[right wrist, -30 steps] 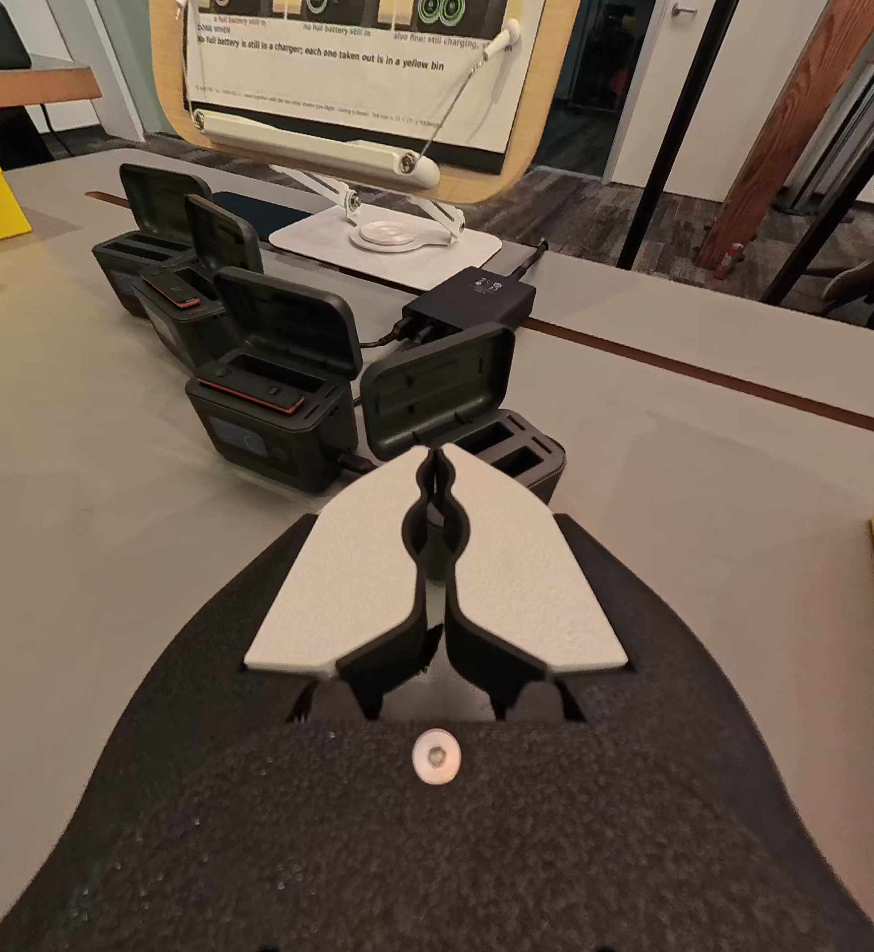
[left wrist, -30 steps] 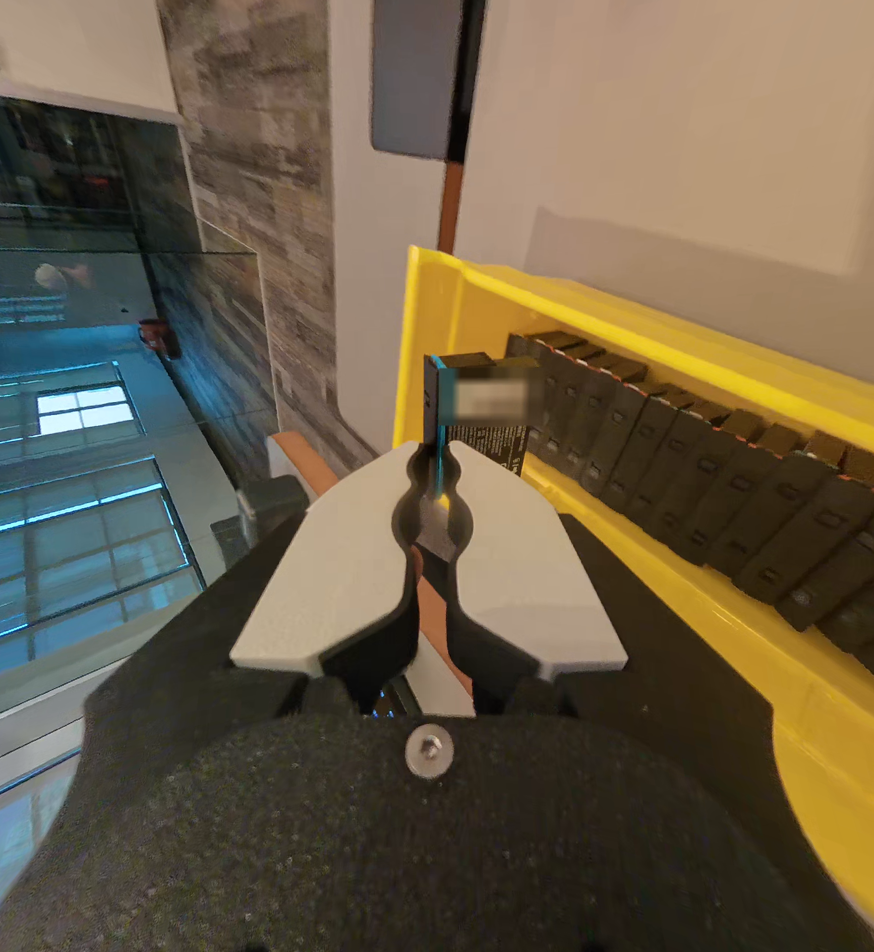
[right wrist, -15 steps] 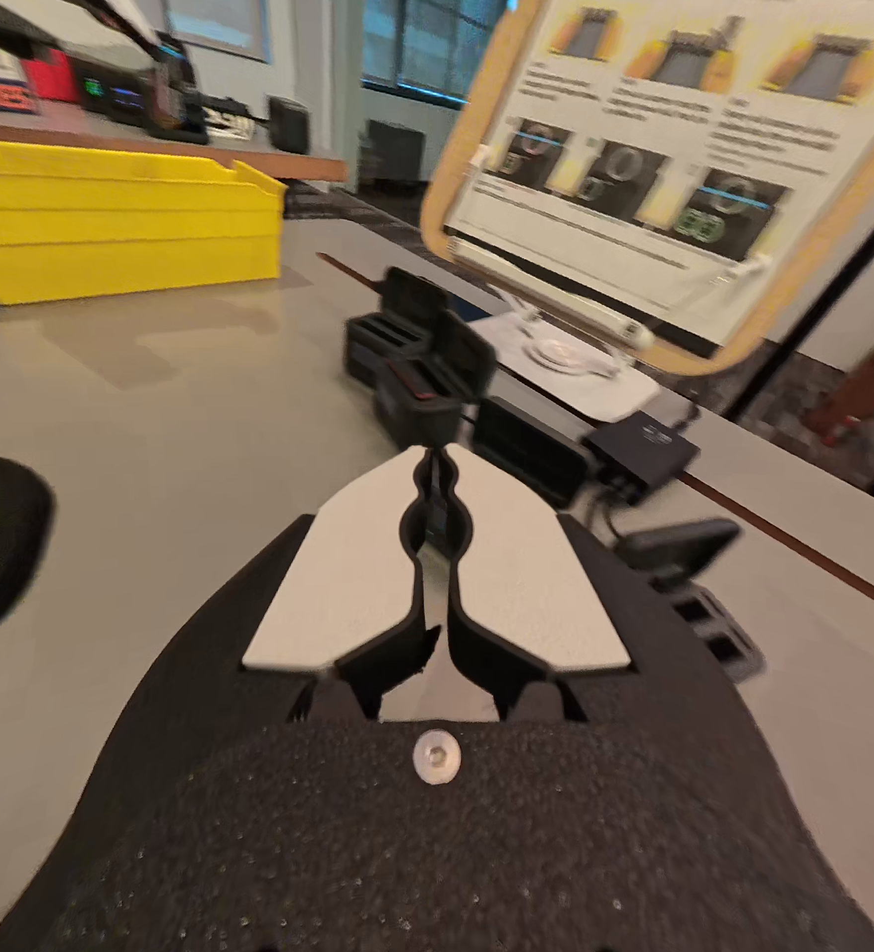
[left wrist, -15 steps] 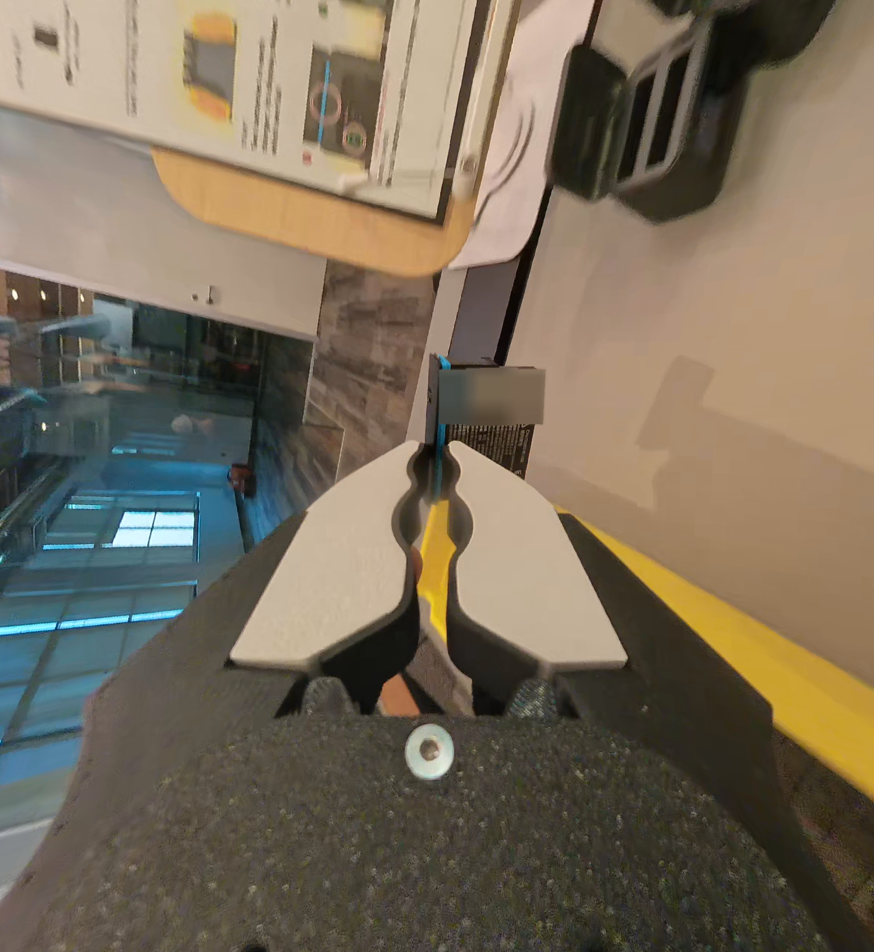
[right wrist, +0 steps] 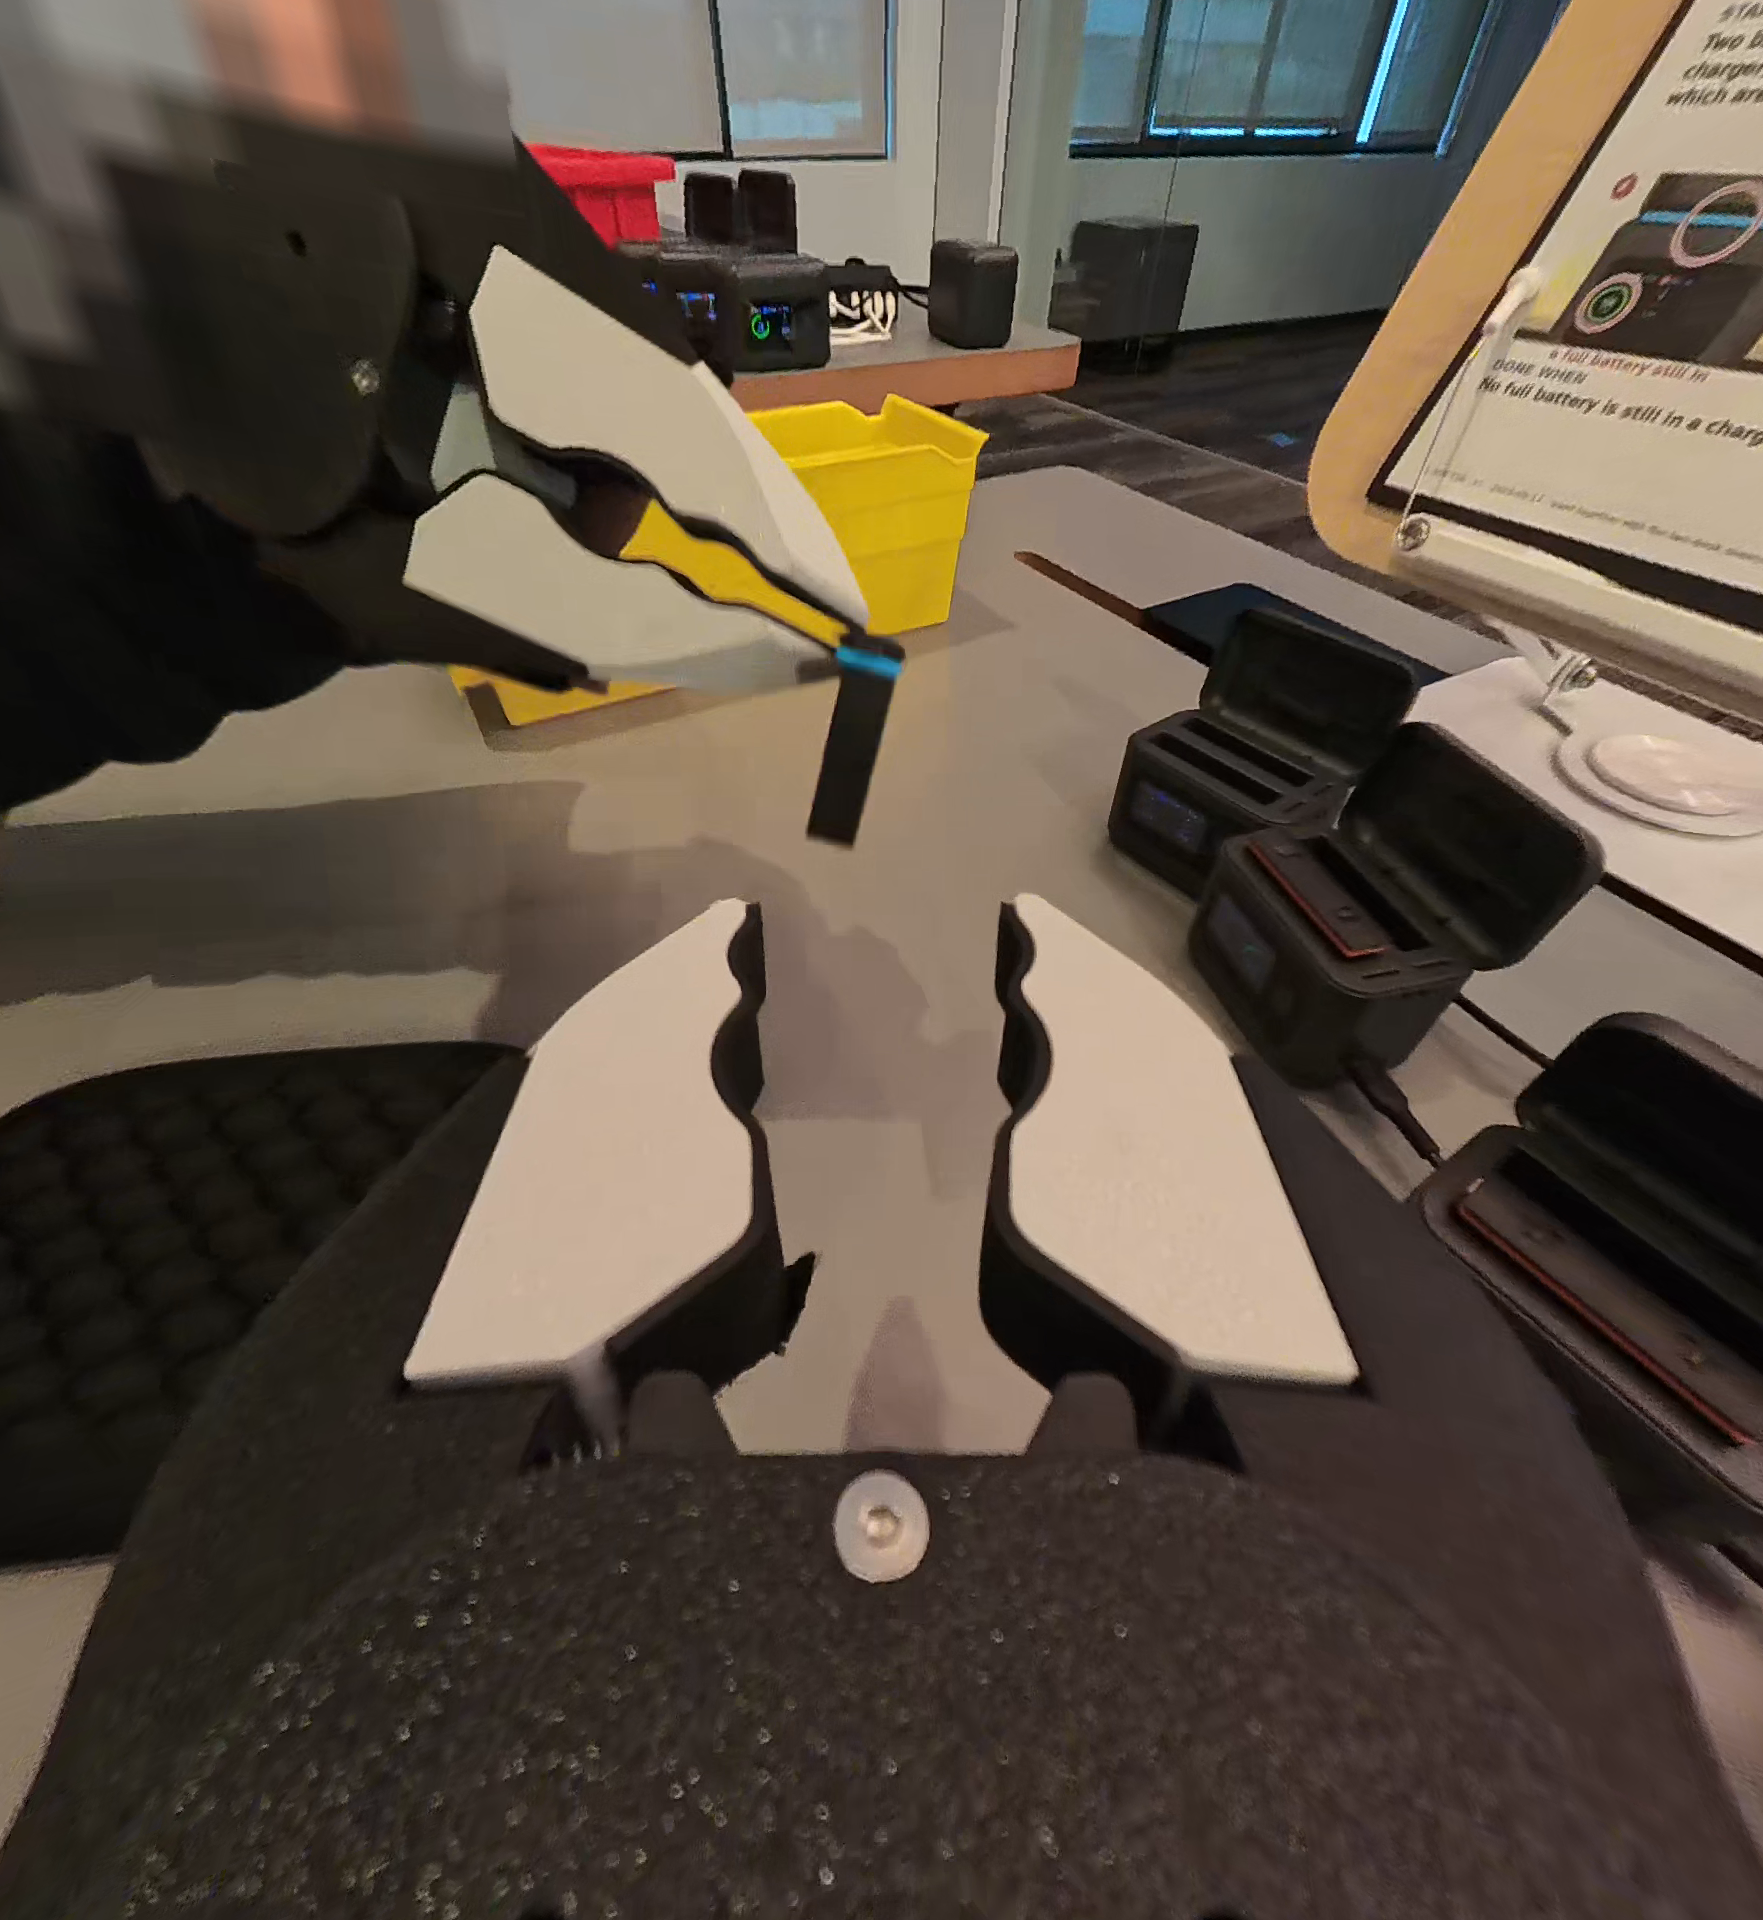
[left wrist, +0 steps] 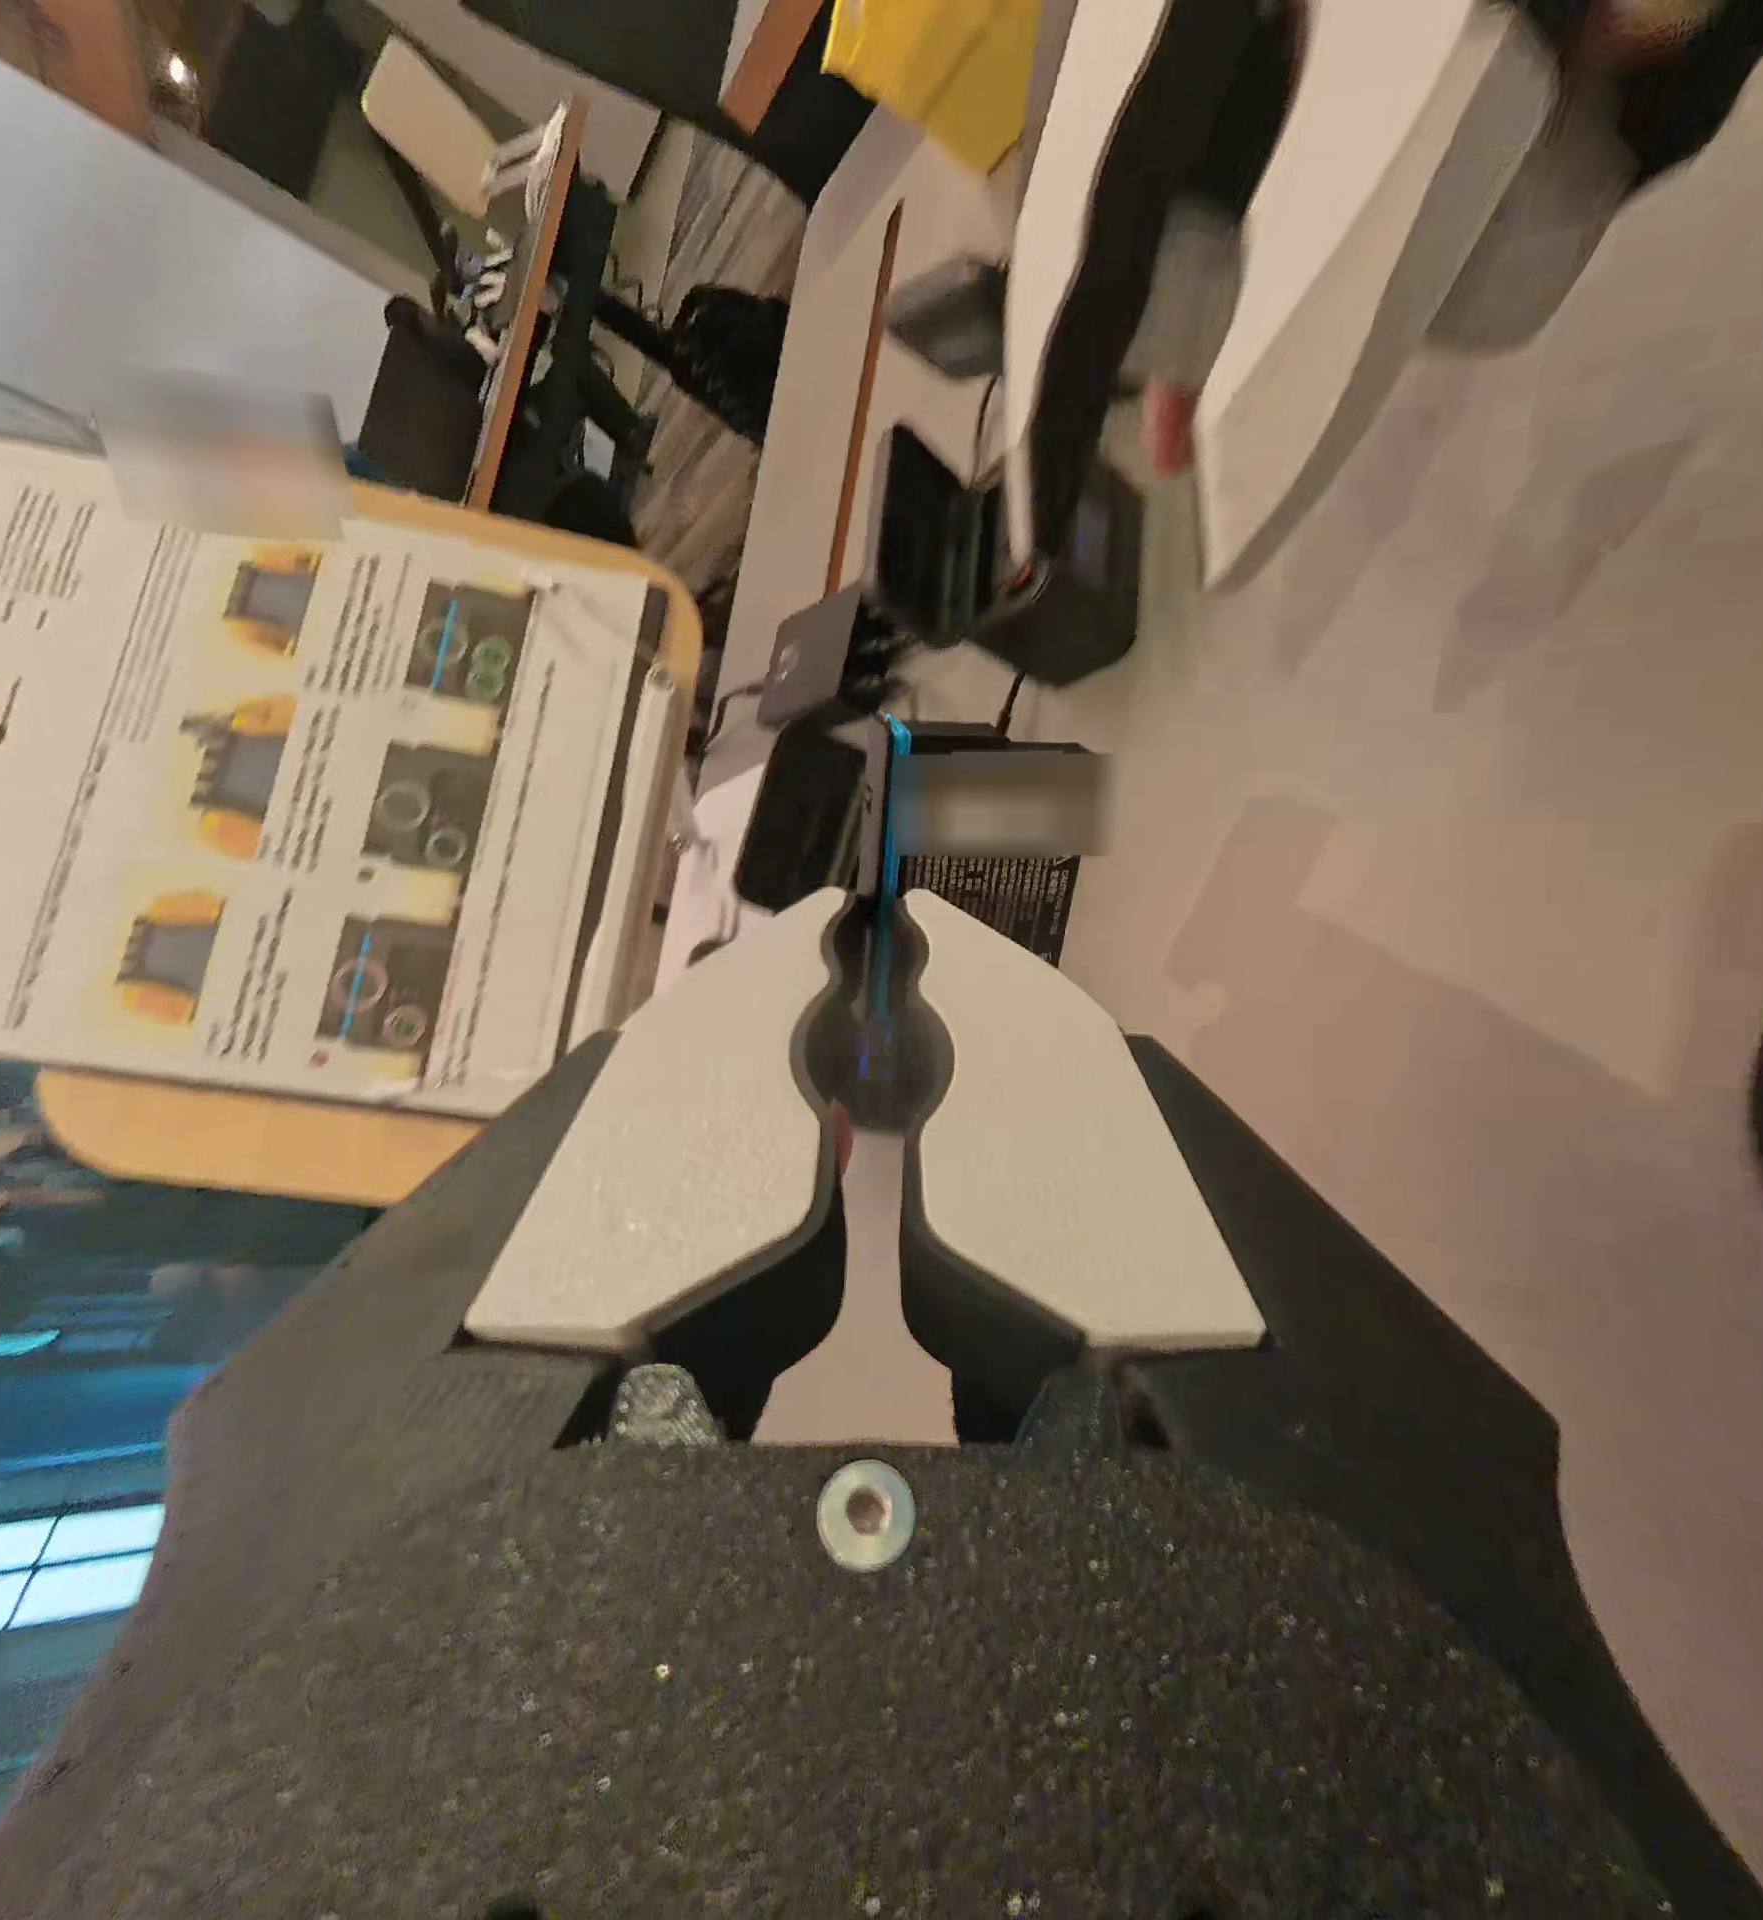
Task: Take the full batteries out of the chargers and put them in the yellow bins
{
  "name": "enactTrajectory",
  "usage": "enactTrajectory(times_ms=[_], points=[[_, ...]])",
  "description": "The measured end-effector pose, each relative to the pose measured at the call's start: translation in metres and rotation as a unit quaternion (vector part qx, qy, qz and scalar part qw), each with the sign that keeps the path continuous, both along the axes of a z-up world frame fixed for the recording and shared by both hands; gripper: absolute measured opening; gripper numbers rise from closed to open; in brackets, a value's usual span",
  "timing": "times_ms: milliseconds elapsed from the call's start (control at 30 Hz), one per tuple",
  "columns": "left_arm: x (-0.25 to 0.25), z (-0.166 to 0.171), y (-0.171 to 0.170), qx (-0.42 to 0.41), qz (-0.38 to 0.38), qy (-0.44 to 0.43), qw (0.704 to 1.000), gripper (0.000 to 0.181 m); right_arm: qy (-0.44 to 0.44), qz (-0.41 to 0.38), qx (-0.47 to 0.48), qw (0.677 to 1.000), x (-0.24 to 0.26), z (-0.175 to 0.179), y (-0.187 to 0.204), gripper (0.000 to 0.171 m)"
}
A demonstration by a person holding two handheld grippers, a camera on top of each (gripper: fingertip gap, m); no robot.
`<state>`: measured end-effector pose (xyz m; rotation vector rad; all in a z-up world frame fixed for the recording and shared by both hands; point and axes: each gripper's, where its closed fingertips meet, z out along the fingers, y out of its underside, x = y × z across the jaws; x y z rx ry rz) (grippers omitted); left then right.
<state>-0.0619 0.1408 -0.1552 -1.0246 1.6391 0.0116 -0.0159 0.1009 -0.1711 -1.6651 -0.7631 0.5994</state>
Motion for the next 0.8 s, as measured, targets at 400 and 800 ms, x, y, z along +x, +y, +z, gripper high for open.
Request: enactTrajectory(times_ms=[400,800], points=[[0.052,-0.019,-0.037,-0.055,-0.049,-0.032,0.997,0.006,-0.060,0.050,0.053,0.995,0.021,-0.011,-0.005,0.010],[0.048,-0.039,-0.064,-0.147,-0.107,0.070,0.981,0.015,-0.156,0.128,0.167,0.965,0.007,-0.017,-0.031,0.010]])
